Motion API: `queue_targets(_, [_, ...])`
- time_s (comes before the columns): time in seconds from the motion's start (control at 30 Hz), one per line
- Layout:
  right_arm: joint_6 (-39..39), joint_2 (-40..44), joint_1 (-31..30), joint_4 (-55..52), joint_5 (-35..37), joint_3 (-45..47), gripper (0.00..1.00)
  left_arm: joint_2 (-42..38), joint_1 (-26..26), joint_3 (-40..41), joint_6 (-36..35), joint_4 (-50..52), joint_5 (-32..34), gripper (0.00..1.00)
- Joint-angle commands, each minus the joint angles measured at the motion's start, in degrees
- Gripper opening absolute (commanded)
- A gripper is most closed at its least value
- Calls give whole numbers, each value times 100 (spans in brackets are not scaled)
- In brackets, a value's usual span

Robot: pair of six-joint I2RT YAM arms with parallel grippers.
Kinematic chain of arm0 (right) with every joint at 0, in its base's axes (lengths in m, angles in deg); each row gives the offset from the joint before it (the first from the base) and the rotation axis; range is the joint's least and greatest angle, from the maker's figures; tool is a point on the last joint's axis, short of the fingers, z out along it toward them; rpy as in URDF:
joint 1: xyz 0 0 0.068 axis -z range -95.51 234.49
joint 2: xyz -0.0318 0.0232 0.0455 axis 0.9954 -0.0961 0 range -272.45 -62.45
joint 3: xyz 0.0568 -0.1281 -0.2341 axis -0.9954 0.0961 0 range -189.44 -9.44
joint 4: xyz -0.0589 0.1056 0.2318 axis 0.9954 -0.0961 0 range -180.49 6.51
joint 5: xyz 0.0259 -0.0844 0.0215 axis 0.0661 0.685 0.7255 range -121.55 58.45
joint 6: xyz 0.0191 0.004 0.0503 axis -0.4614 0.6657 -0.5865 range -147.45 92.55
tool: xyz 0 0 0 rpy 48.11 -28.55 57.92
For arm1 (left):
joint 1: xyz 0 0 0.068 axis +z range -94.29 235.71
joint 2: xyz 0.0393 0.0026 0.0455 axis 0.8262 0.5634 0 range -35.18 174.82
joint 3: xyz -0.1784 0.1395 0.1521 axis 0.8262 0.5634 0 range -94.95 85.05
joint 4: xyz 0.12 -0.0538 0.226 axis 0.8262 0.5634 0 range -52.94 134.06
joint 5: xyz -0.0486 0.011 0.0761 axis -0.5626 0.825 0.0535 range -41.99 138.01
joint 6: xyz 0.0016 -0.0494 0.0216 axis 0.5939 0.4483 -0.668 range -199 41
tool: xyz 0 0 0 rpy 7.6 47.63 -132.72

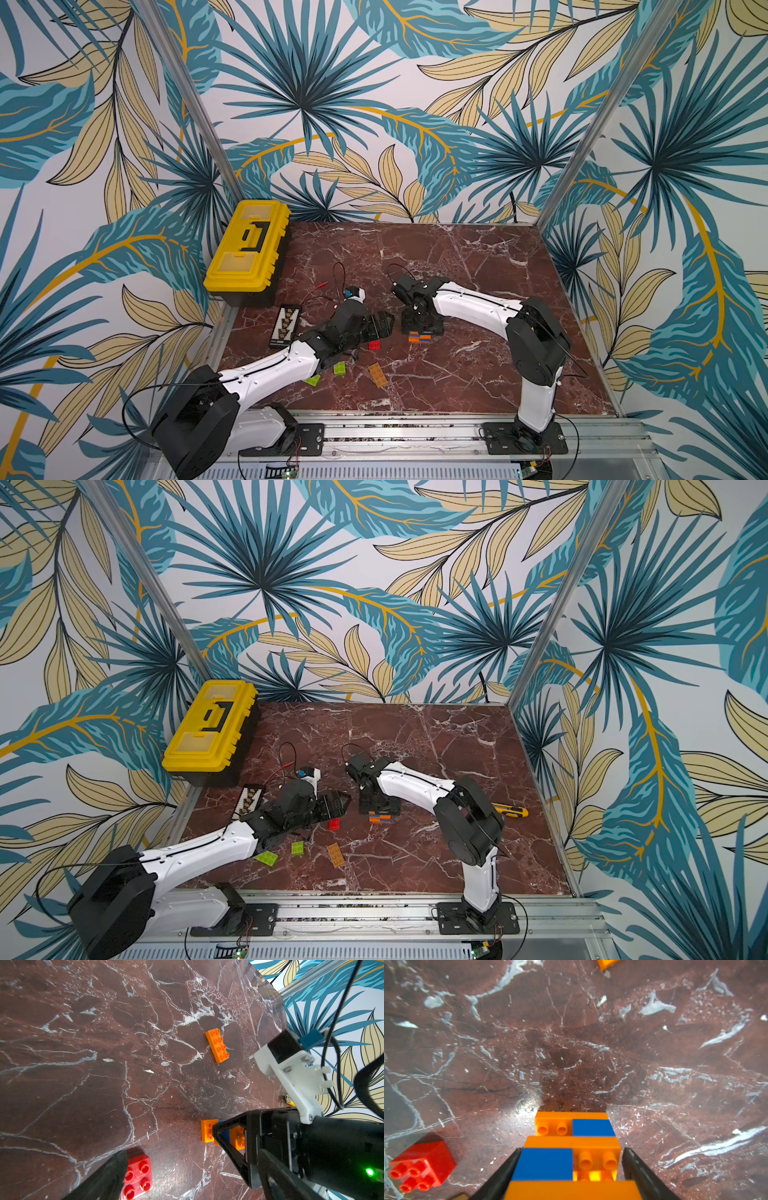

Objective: Assemble the number 5 with lego
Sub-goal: Assemble the lego brick with the lego brick.

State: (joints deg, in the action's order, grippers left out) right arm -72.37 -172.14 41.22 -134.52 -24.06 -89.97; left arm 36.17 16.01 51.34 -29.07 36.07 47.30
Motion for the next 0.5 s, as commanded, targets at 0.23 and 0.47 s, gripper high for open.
queue_targets(0.23, [45,-104,9,-120,29,54,70,-7,17,-232,-24,47,-32,100])
queue_targets(0.47, [-1,-113,20,31,-59,237,68,-7,22,-232,-21,47,-42,100])
